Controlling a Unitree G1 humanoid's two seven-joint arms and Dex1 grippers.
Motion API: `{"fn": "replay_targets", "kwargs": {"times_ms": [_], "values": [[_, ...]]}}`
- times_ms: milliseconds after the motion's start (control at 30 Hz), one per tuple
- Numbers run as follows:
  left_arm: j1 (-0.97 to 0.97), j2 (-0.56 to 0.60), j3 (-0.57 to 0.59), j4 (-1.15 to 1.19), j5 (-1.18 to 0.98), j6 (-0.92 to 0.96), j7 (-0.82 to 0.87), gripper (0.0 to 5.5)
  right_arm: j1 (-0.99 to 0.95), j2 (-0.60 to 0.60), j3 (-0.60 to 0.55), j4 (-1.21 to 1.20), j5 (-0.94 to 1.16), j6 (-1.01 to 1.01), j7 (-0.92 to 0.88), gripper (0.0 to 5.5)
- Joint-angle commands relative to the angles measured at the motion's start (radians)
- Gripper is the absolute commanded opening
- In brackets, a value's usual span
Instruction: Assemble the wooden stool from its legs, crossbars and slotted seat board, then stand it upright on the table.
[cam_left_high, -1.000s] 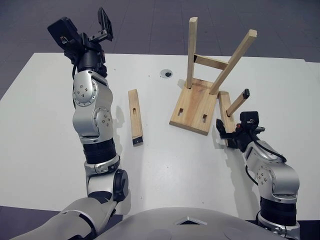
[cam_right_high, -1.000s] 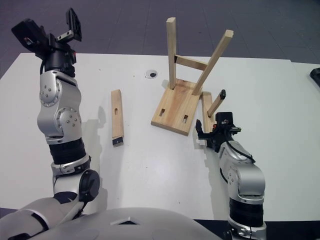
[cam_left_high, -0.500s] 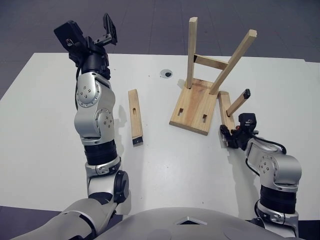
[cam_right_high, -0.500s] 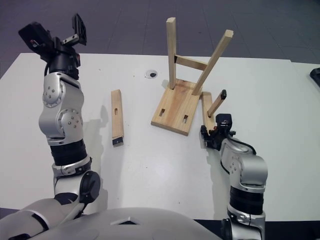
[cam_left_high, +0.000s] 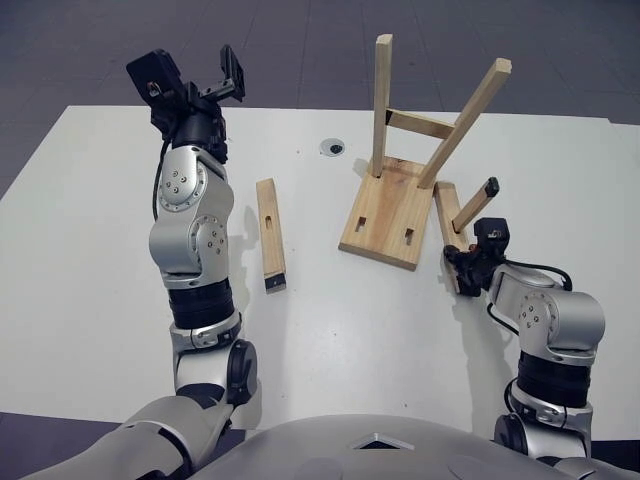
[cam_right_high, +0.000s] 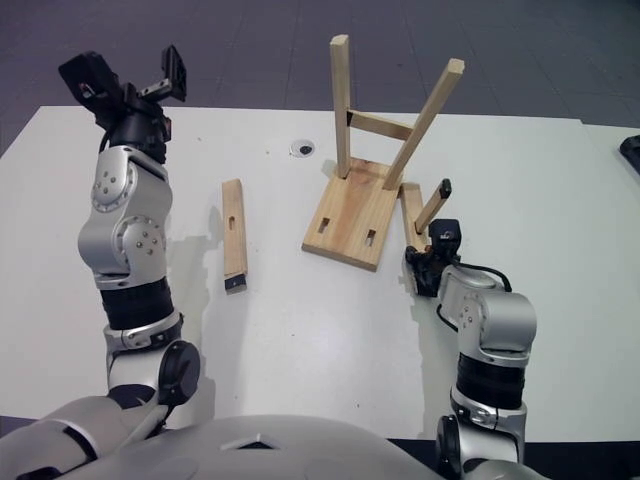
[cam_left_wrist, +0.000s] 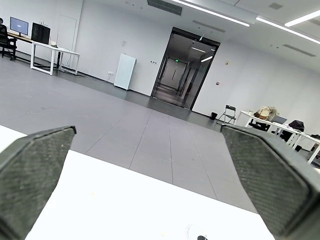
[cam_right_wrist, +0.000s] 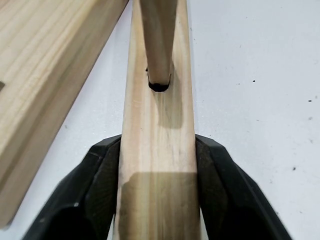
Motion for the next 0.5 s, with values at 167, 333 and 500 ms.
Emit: {"fn": "replay_targets", "kwargs": {"times_ms": [167, 333, 500], "values": [[-0.008, 0.012, 0.022, 0.009, -0.036, 0.060, -0.015, 5.40, -0.053, -0.092, -0.226, 0.023, 0.101, -0.293, 0.160, 2.05], [-0.015, 0.015, 0.081, -0.028, -0.211, 0.192, -0.089, 5.40, -0.158, -0.219, -0.356, 0.071, 0.136, -0.506, 0.229, 2.05], [-0.088, 0.074, 0.144, -0.117, -0.560, 0.391, -0.231, 5.40, -0.344, -0.282, -0.278, 0.005, 0.221, -0.622, 0.334, 2.05]]}}
